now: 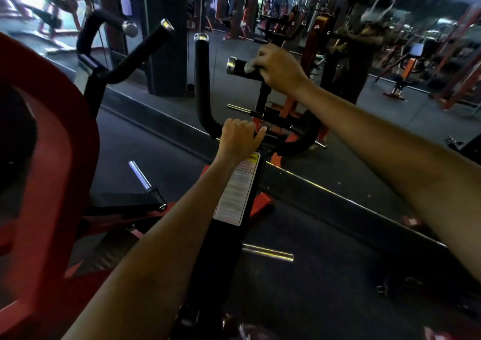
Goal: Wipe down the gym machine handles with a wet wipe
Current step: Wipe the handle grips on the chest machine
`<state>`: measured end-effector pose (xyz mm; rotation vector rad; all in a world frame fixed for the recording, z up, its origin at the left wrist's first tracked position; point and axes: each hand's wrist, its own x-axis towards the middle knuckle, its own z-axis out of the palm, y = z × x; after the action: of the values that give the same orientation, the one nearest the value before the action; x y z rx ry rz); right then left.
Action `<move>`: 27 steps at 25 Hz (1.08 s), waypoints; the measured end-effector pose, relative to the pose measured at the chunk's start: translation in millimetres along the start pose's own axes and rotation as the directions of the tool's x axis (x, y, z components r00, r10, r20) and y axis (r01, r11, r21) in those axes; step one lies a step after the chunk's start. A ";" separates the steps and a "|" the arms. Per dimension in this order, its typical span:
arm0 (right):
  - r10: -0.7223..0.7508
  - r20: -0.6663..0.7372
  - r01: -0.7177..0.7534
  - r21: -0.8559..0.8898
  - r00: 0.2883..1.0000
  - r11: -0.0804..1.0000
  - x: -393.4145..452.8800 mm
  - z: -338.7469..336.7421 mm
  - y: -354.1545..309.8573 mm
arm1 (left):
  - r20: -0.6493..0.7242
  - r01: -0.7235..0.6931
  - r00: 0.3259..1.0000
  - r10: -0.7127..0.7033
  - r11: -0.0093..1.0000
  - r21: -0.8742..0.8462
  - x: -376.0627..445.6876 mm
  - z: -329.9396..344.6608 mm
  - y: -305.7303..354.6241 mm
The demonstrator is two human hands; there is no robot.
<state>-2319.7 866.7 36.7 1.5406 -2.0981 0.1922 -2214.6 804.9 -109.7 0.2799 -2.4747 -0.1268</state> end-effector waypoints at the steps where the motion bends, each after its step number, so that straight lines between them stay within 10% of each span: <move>1: -0.017 0.002 0.017 -0.029 1.000 0.999 -2.3 -1.5 4.9 | 0.003 -0.006 1.000 0.006 1.000 -0.015 -0.6 -1.9 0.1; 7: -0.036 0.140 0.049 -0.086 0.989 0.995 -41.2 -35.3 38.4 | 0.026 0.020 0.999 -0.019 1.000 -0.024 -2.9 -6.9 3.1; 10: 0.190 -0.033 -0.185 0.121 0.981 0.975 -73.0 -44.8 29.6 | 0.074 0.002 0.997 -0.004 1.000 0.021 0.7 -11.0 2.4; 12: 0.511 -0.056 -0.403 0.544 0.858 0.736 -94.5 -32.2 10.0 | 0.149 0.024 0.988 -0.037 0.996 0.086 4.8 -13.5 -5.0; 14: 0.724 0.209 -0.492 0.847 0.658 0.203 -107.2 -10.8 -4.6 | 0.192 0.096 0.975 -0.112 0.991 0.094 7.5 -16.7 -13.9; 17: 0.701 0.515 -0.353 0.855 0.493 -0.380 -98.5 12.0 -12.0 | 0.206 0.113 0.971 -0.122 0.992 0.057 4.5 -19.6 -15.2; 27: 0.534 0.737 0.017 0.580 0.414 -0.814 -18.5 56.3 -62.6 | 0.270 0.078 0.960 -0.078 0.997 0.011 -4.1 -30.7 -13.0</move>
<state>-2276.5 837.9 -32.1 -0.2208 -1.5076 3.4136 -2190.6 792.5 -89.8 0.3830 -2.7347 -0.2109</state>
